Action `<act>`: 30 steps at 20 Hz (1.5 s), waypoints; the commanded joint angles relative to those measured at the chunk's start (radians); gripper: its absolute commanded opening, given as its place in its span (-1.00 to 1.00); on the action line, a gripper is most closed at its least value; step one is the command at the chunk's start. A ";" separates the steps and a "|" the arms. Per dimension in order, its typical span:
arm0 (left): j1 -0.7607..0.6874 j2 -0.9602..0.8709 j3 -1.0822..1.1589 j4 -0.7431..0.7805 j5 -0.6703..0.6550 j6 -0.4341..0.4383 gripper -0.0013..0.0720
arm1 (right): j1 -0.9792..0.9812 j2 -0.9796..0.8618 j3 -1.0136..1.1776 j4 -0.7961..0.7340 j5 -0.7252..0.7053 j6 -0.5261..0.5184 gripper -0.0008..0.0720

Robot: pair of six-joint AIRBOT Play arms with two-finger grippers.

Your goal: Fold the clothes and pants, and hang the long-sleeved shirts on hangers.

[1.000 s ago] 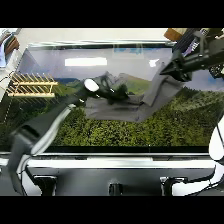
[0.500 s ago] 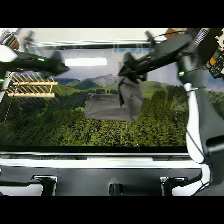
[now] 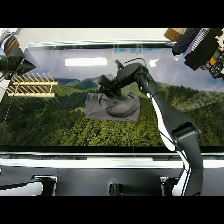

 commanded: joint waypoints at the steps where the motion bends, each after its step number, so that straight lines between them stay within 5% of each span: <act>1: 0.015 -0.004 -0.004 0.012 -0.006 0.011 -0.92 | 0.016 -0.048 0.001 0.008 0.053 0.014 -0.86; 4: 0.015 -0.006 -0.026 0.012 -0.006 0.010 -0.92 | 0.016 -0.063 0.001 0.039 0.082 0.018 -0.83; 9: 0.015 -0.009 -0.061 0.012 -0.003 0.010 -0.92 | 0.032 -0.061 0.001 0.139 0.089 0.023 -0.35; 12: 0.015 -0.009 -0.061 0.012 0.006 0.010 -0.92 | 0.064 -0.055 0.001 0.180 0.037 0.022 0.30; 13: 0.015 -0.009 -0.061 0.012 0.010 0.010 -0.92 | 0.068 -0.047 0.001 0.179 0.021 0.019 0.38; 21: 0.015 -0.009 -0.061 0.012 0.012 0.010 -0.92 | -0.148 0.130 0.001 0.148 -0.056 -0.033 0.38; 26: 0.015 -0.009 -0.061 0.012 0.012 0.011 -0.91 | -0.438 0.229 0.000 -0.061 -0.338 -0.259 0.38; 30: 0.015 -0.009 -0.061 0.012 0.011 0.063 -0.91 | -0.582 0.222 -0.159 -0.028 -0.317 -0.399 0.38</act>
